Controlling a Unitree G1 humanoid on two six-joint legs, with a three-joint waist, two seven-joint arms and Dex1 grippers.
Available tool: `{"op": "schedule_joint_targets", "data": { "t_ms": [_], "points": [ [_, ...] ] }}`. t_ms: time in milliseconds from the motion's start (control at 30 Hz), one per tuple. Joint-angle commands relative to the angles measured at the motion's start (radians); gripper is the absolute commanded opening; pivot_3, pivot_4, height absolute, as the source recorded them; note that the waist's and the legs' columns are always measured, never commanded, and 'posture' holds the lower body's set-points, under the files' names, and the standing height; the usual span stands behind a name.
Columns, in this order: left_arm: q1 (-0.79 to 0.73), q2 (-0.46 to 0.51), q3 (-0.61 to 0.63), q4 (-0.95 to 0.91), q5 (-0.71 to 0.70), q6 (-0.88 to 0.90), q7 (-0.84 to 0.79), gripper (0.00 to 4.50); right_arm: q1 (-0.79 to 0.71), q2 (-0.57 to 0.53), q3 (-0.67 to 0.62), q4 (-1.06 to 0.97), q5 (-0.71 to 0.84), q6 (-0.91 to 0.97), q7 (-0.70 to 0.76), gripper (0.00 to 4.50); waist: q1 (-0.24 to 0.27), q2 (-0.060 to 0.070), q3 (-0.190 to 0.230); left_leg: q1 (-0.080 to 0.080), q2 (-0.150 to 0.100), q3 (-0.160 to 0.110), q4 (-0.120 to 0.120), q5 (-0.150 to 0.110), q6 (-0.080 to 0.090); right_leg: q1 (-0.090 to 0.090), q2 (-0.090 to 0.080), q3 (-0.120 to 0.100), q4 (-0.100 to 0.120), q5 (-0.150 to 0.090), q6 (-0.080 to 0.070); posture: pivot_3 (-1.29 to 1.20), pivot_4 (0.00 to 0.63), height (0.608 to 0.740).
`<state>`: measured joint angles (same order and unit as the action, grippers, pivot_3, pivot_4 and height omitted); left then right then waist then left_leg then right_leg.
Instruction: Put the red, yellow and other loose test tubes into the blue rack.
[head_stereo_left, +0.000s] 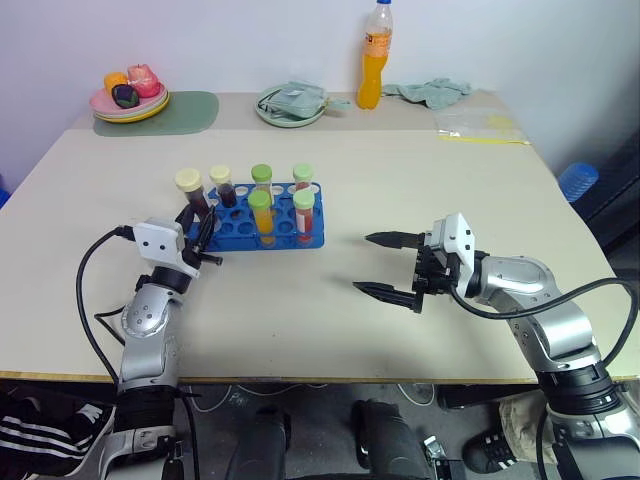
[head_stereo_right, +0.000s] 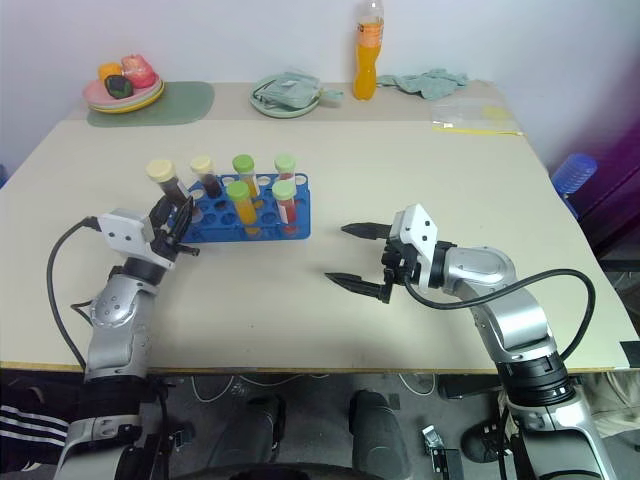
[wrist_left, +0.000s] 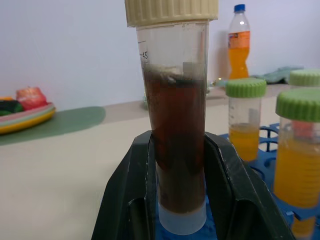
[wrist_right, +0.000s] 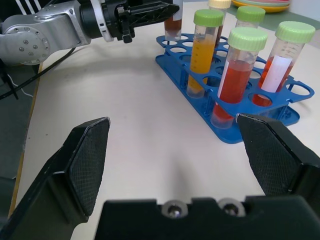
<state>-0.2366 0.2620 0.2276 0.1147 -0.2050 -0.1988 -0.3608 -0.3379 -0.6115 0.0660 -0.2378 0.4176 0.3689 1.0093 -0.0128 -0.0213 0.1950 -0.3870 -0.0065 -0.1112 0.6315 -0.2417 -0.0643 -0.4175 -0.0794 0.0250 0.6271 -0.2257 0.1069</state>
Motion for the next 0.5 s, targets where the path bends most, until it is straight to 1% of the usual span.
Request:
{"op": "schedule_joint_targets", "data": {
  "t_ms": [33,500],
  "points": [
    [-0.008,-0.006,-0.014,-0.031,-0.005,0.015,0.012,0.79,-0.016,-0.007,-0.020,-0.033,0.013,-0.002,-0.004,4.50,0.000,0.000,0.000,0.000,0.000,0.000,0.000,0.000,0.000,0.000,0.000,0.000,0.000,0.000,0.000,0.00,0.150,0.740],
    [-0.029,-0.016,-0.026,0.096,0.006,-0.019,0.027,0.79,-0.017,-0.006,-0.028,-0.031,0.007,-0.011,-0.022,4.50,0.000,0.000,0.000,0.003,0.000,0.000,-0.001,0.000,0.000,0.002,0.000,0.000,0.000,0.000,0.000,0.00,0.150,0.740]
  ]
}}
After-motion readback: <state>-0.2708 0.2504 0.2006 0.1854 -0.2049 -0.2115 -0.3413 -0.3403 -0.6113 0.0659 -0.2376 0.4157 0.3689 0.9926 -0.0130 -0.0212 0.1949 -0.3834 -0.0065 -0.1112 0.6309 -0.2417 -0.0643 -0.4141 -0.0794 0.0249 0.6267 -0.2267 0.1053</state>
